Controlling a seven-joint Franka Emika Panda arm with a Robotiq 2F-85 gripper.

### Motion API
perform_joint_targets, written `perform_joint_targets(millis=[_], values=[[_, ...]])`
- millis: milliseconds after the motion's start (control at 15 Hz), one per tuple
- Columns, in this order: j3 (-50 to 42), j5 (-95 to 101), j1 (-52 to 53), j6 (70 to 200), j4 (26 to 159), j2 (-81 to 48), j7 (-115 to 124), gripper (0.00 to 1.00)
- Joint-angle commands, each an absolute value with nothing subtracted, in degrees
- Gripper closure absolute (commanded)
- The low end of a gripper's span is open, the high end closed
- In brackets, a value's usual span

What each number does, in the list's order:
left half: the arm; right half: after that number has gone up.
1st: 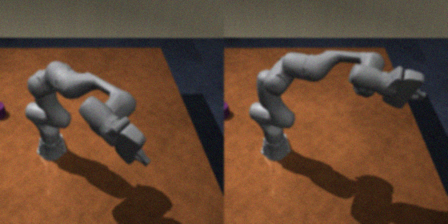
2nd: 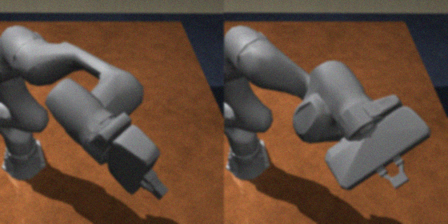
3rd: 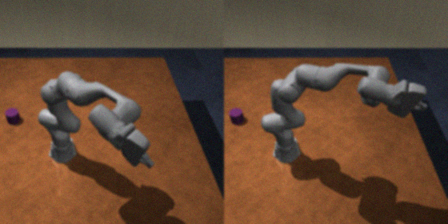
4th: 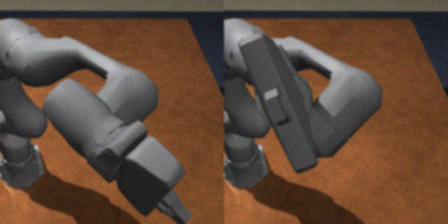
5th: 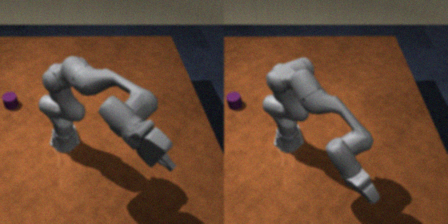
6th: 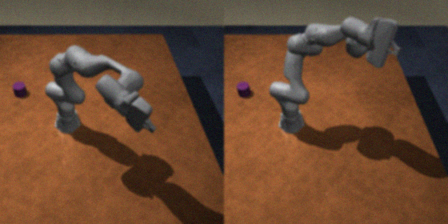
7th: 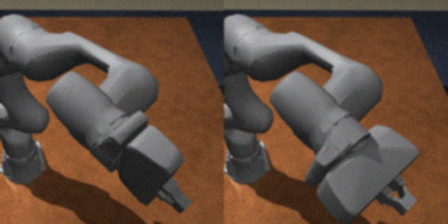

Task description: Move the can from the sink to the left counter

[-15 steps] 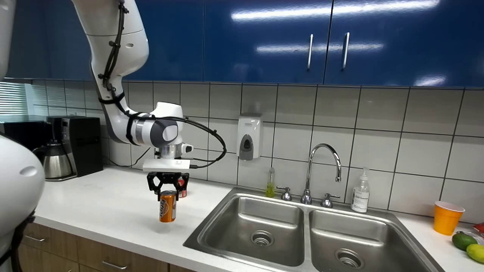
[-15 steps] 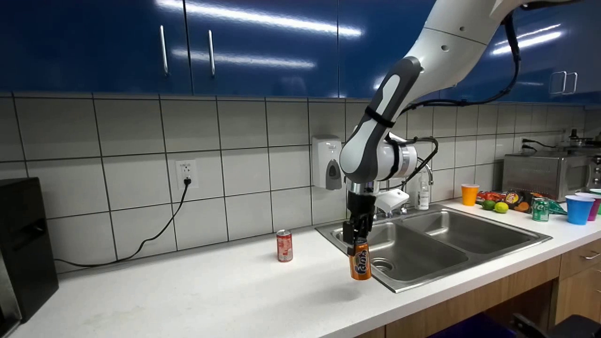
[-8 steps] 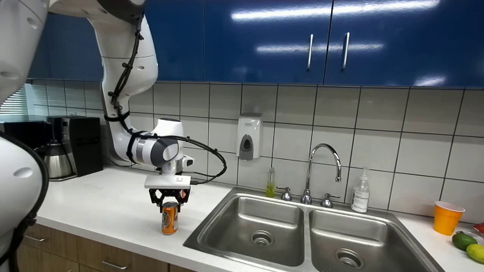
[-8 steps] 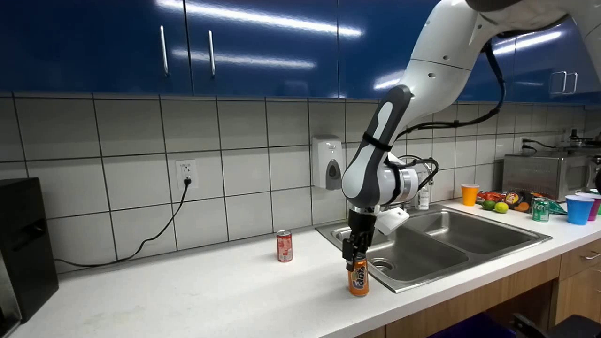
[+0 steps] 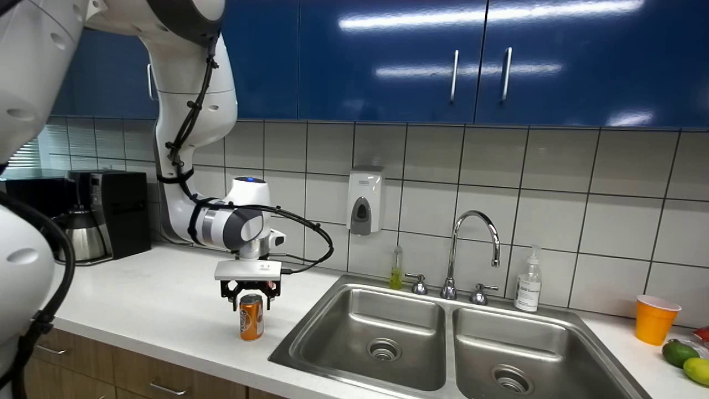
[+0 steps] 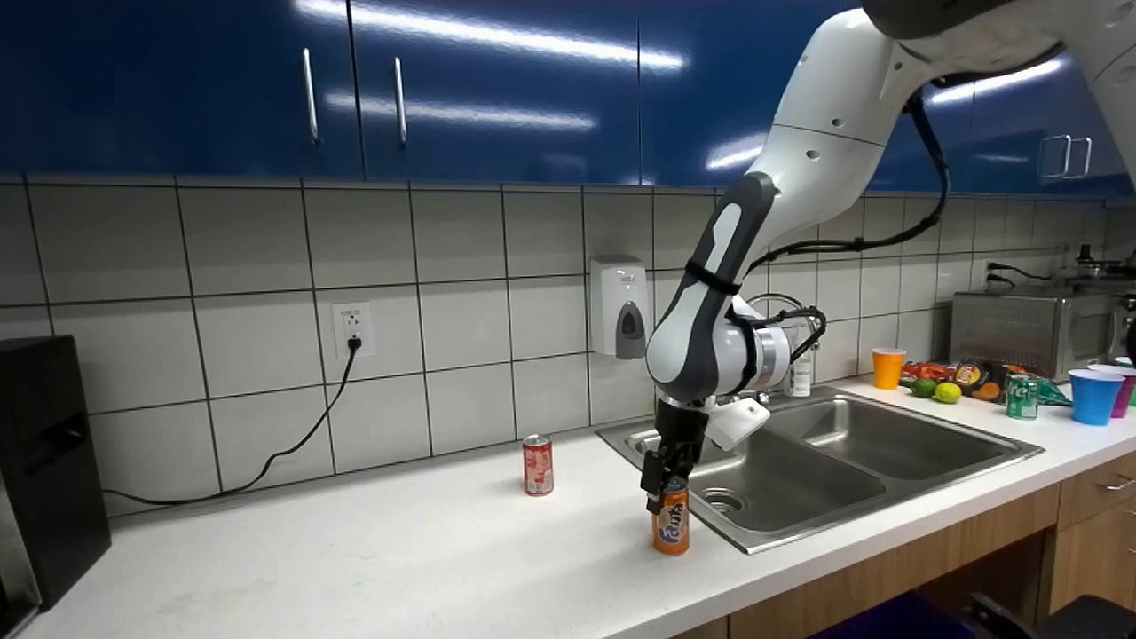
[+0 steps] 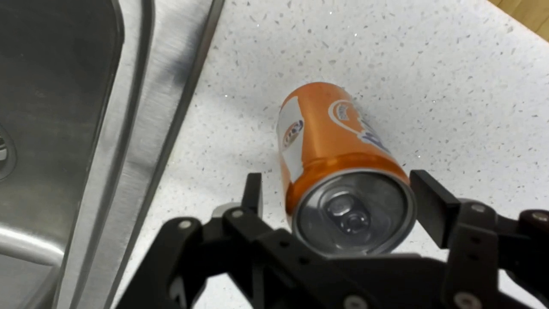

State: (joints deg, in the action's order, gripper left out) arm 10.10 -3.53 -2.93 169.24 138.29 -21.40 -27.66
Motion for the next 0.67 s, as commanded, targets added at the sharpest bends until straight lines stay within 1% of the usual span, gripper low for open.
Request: perform_joint_targets(millis=[0, 600], values=[[11.7, -1.2, -5.4, 169.4, 138.2, -21.6, -27.1, 0.0], [14.6, -4.4, -8.0, 161.6, 143.0, -10.4, -29.5, 0.0]])
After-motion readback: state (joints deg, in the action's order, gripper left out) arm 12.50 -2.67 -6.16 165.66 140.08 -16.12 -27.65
